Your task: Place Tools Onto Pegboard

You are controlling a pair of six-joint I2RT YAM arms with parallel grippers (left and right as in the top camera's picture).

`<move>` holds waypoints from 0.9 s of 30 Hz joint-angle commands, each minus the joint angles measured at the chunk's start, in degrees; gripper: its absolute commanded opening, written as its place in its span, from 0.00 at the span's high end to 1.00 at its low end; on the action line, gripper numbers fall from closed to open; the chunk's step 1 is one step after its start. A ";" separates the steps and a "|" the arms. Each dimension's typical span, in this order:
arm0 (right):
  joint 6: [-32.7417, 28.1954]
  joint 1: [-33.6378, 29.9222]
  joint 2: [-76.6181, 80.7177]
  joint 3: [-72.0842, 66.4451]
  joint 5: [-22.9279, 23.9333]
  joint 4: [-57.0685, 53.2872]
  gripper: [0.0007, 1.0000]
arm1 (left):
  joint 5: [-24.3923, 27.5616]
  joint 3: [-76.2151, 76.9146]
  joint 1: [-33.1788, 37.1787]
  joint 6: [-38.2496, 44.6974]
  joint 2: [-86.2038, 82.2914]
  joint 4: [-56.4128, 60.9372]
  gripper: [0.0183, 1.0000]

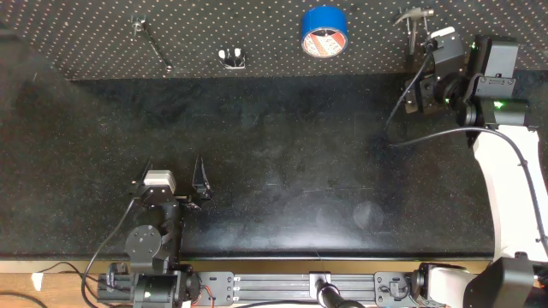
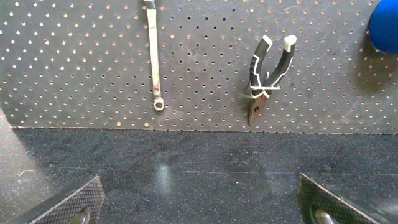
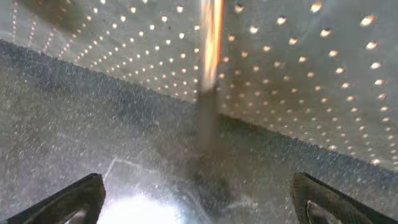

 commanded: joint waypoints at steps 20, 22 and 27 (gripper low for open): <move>20.48 7.67 -83.78 -65.92 7.78 26.56 0.02 | 0.42 -0.13 -0.24 -0.11 -0.48 -0.42 0.00; 20.22 10.67 -83.78 -65.92 8.83 26.51 0.02 | 0.39 -0.13 -0.24 -0.11 -0.48 -0.42 0.01; 20.09 11.65 -83.76 -65.92 8.96 26.51 0.02 | 0.39 -0.13 -0.24 -0.09 -0.48 -0.42 0.00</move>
